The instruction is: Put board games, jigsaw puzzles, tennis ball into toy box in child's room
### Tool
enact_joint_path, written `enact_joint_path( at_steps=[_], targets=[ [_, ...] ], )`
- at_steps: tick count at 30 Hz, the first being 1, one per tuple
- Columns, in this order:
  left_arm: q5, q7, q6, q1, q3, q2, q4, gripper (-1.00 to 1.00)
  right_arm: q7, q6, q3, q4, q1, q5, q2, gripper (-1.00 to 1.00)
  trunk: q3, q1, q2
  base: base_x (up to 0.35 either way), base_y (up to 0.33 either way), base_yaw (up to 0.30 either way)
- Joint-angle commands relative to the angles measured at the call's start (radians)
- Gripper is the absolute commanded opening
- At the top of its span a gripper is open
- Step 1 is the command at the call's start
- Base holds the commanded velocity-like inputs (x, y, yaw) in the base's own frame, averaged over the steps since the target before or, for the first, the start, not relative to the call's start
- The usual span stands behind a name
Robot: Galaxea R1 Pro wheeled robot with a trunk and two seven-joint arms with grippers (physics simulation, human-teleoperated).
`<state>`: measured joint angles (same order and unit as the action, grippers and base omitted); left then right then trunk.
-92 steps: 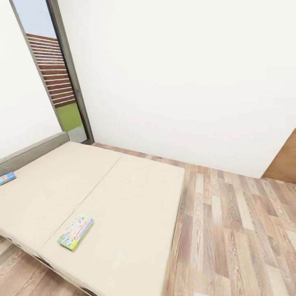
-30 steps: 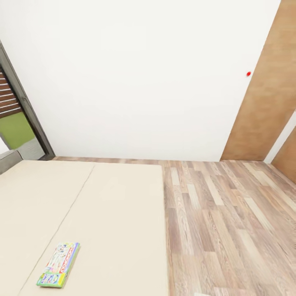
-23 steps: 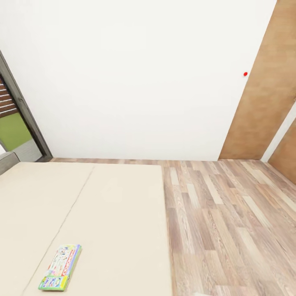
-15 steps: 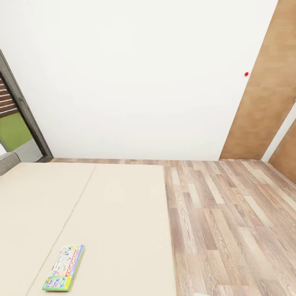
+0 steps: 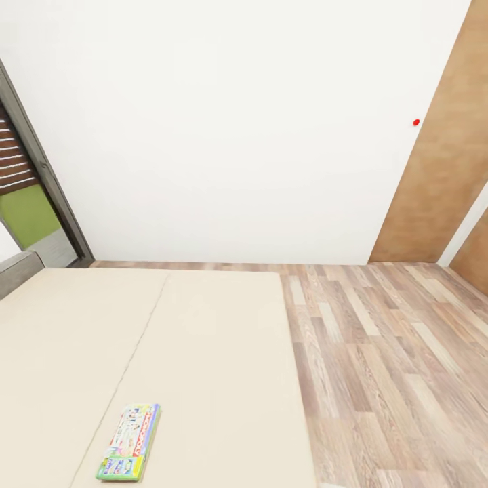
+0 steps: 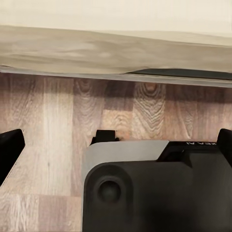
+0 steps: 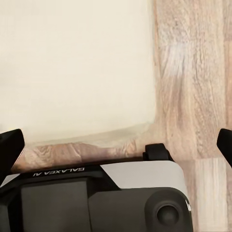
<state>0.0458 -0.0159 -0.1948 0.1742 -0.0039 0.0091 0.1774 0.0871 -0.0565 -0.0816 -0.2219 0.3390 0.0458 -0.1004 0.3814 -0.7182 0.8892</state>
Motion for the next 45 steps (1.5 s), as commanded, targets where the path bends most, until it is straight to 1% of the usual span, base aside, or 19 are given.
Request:
enact_joint_path(
  at_steps=[1,45],
  targets=[
    [0.005,-0.002,-0.003,0.001,-0.001,0.0,-0.001,1.0,0.002,-0.005,-0.006,-0.003,0.0,0.005,-0.001,1.0,0.001,0.0,0.001,0.0,0.281,0.0],
    [0.005,-0.003,-0.003,0.001,-0.001,0.0,-0.001,1.0,0.002,-0.005,-0.006,-0.002,0.0,0.005,-0.001,1.0,0.001,0.0,0.001,0.0,0.285,0.0]
  ],
)
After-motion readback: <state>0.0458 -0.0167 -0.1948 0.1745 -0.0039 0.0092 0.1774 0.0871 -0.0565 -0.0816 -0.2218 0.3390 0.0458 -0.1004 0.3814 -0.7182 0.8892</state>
